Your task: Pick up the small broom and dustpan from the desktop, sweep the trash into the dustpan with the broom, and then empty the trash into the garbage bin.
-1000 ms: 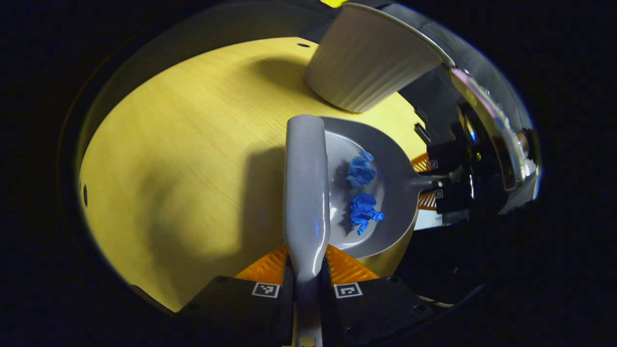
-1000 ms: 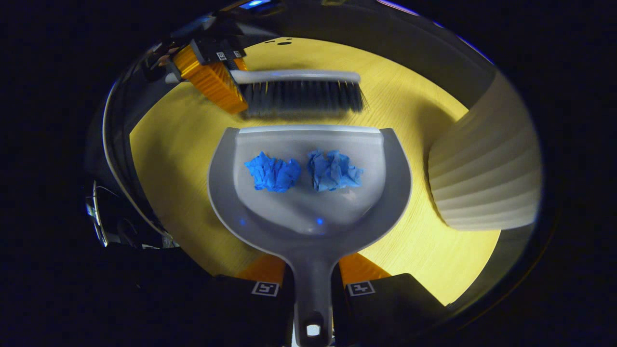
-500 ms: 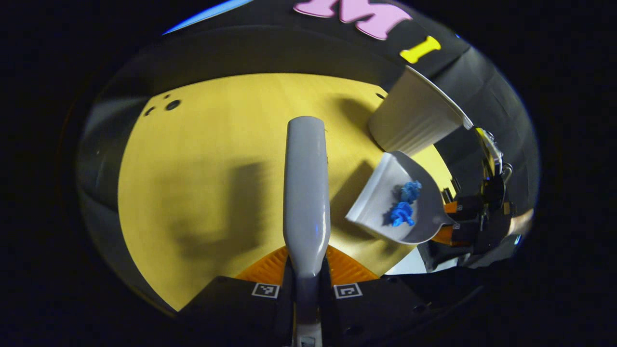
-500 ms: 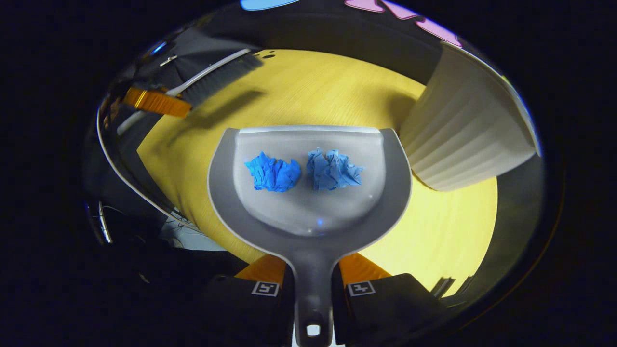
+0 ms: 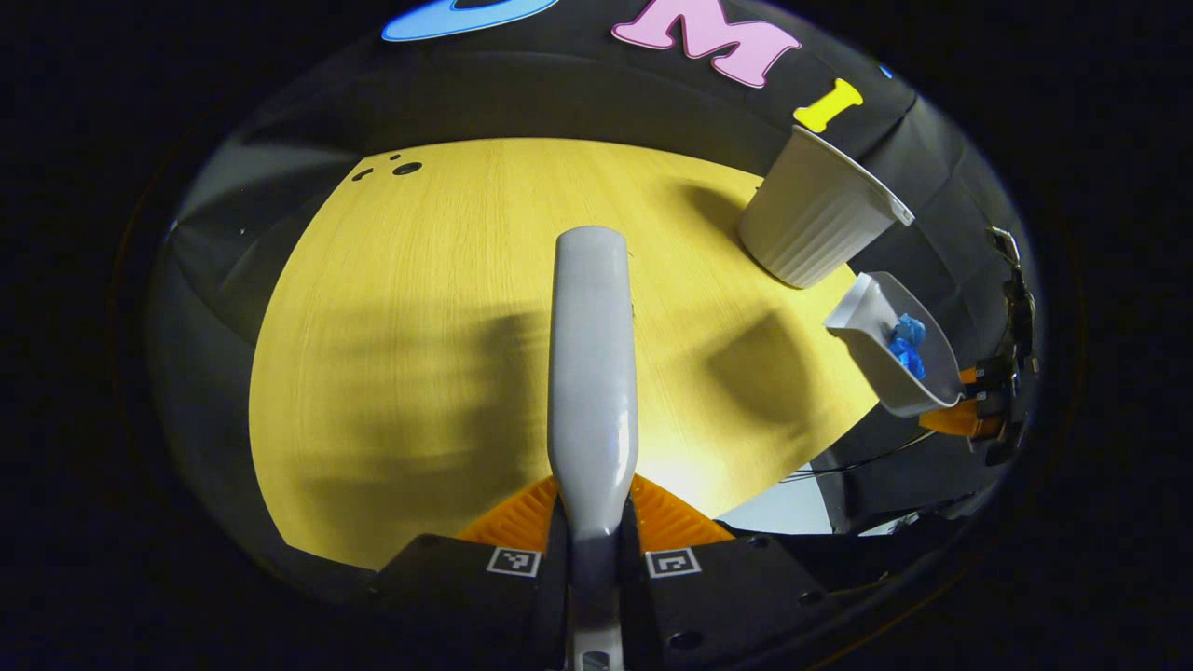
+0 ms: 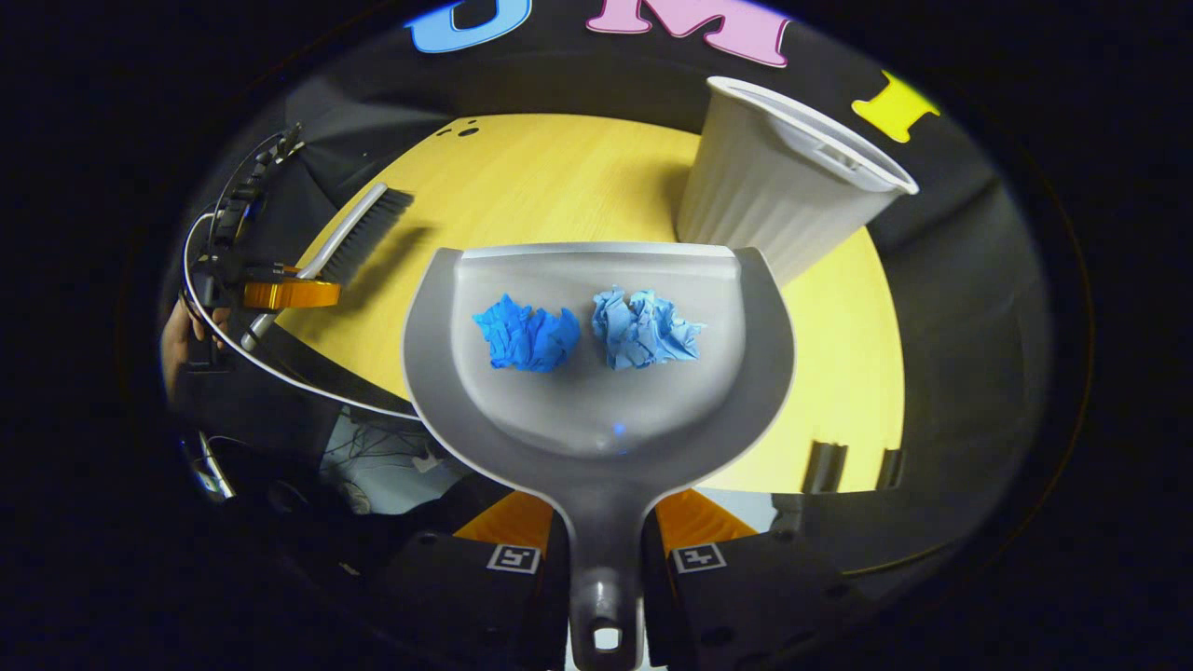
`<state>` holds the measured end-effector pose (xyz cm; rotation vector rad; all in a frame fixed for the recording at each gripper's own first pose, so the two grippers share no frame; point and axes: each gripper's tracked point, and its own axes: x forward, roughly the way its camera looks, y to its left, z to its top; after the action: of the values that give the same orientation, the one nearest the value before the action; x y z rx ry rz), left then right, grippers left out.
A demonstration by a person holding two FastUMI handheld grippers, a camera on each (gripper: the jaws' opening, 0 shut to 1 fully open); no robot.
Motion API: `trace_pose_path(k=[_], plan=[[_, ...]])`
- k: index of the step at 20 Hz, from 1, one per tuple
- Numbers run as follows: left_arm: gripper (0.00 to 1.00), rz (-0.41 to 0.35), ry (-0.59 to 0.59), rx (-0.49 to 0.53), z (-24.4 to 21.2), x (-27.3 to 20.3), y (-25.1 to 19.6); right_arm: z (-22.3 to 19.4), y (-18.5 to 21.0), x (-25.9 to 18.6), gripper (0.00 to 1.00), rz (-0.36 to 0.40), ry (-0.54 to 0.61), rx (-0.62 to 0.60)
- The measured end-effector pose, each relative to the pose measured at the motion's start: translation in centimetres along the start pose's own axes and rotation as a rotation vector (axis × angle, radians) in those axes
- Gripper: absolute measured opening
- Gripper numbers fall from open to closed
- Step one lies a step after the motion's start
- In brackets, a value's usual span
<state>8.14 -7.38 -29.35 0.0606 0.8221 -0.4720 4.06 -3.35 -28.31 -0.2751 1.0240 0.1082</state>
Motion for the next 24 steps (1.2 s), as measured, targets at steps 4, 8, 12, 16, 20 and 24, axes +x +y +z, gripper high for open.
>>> trace_pose_path(k=[4, 8, 12, 16, 20, 24], plan=[[0.27, -0.007, -0.018, -0.009, -0.6, -0.4, -1.3, 2.5, -0.3, -3.0, 0.36, -0.023, 0.013, 0.003], [0.27, 0.019, -0.033, -0.001, -0.1, -1.0, -1.8, 5.4, -1.6, -6.9, 0.36, -0.036, -0.065, 0.009], [0.29, 0.03, -0.049, -0.048, 0.0, -1.0, -2.4, 8.7, -4.6, -10.6, 0.36, -0.039, -0.103, -0.062], [0.27, 0.046, -0.057, -0.107, -0.1, 0.3, -4.5, 15.1, -8.7, -12.8, 0.36, -0.066, -0.155, -0.075], [0.27, 0.017, -0.059, -0.202, -1.6, 1.3, -6.5, 22.5, -13.9, -10.5, 0.36, -0.186, -0.165, -0.178], [0.27, 0.042, -0.055, -0.259, -2.3, 1.7, -5.8, 27.0, -18.4, -5.3, 0.36, -0.318, -0.145, -0.298]])
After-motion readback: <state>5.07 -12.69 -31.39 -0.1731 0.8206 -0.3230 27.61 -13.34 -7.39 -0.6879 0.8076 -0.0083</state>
